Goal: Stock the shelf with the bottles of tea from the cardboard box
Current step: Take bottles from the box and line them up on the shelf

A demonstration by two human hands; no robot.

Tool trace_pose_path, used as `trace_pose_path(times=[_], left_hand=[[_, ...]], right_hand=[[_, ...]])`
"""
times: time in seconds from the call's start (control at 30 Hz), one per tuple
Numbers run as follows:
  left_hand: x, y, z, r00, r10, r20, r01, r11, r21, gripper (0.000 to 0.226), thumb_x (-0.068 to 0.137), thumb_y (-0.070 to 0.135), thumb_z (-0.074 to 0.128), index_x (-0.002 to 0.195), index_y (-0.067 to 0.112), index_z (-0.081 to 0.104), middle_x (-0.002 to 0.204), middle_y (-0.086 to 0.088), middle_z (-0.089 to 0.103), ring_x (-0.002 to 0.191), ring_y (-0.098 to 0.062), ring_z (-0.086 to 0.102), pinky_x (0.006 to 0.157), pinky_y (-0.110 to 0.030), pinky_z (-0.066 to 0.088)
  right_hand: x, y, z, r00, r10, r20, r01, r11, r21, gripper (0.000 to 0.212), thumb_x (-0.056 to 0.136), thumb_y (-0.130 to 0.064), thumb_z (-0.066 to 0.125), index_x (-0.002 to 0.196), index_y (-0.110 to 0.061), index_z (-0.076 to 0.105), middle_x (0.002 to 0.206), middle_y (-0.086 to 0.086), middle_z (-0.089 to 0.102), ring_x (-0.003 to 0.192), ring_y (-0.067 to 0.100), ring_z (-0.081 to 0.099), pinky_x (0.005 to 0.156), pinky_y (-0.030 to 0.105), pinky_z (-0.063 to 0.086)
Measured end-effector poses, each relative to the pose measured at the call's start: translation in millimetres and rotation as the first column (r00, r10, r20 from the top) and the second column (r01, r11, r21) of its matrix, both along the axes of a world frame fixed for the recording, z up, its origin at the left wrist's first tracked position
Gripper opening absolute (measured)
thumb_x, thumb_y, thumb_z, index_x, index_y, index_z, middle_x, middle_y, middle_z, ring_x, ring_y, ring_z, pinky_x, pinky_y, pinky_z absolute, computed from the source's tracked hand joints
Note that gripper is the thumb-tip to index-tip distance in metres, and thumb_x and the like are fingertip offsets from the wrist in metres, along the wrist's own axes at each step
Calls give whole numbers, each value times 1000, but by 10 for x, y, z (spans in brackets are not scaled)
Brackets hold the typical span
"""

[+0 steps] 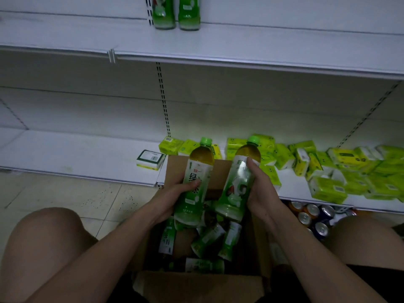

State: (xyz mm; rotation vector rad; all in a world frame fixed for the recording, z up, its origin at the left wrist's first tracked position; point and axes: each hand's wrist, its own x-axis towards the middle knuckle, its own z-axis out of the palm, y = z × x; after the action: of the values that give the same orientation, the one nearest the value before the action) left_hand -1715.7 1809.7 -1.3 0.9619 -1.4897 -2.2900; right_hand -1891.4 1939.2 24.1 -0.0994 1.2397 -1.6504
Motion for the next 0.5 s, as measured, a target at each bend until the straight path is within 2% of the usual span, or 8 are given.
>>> trace_pose_path(times=[0.03,0.1,0.17,0.23,0.33,0.4,0.5], left_hand=[[1,-10,54,1000,-7,-6,7,1000,2,46,78,26,72,122,14,61,108,-12,73,96,-28,70,86,-43,55],[4,-25,213,999,-33,-28,33,999,10,42,80,35,66,117,14,64,108,-14,72,97,-29,69,92,-45,52],[-4,-45,417,997,-53,-56,52,998,-21,43,79,40,63,115,16,65,109,-15,71,98,-30,68,92,-45,52],[-37,-77,659,993,-53,-106,42,994,-98,41,80,36,67,117,16,63,105,-14,71,89,-27,69,83,-41,55],[-110,-159,1121,981,-63,-181,21,974,-224,35,79,28,68,112,18,62,96,-8,73,78,-21,72,69,-33,59],[-159,-239,1467,968,-82,-237,10,957,-289,38,77,28,69,114,19,60,94,-6,74,77,-22,72,68,-33,60],[-252,-396,1901,944,-40,-329,-84,931,-355,51,76,20,74,123,15,55,98,-3,73,84,-17,72,70,-28,58]], right_hand=[[0,15,54,1000,-7,7,8,1000,-18,42,87,-51,56,93,-15,76,93,12,73,81,26,70,84,39,53],[-33,40,170,999,-28,16,29,997,-74,45,89,-53,51,96,-14,73,87,11,72,74,24,70,79,37,52],[-48,43,360,999,-41,7,42,989,-143,53,91,-53,45,110,-10,68,95,14,69,83,26,68,85,40,50],[-49,15,581,999,-29,-32,22,981,-195,53,93,-50,42,117,-8,65,101,16,67,89,28,65,90,43,48],[-23,-69,961,989,10,-146,-45,970,-240,43,94,-44,46,112,-11,67,102,13,72,91,27,69,85,42,53],[-17,-138,1220,962,15,-271,-93,956,-277,45,87,-43,53,119,-12,62,111,11,71,100,26,69,84,40,54],[-39,-268,1597,901,-57,-431,-103,935,-338,45,75,-38,63,112,-12,62,108,10,71,97,23,69,85,38,55]])
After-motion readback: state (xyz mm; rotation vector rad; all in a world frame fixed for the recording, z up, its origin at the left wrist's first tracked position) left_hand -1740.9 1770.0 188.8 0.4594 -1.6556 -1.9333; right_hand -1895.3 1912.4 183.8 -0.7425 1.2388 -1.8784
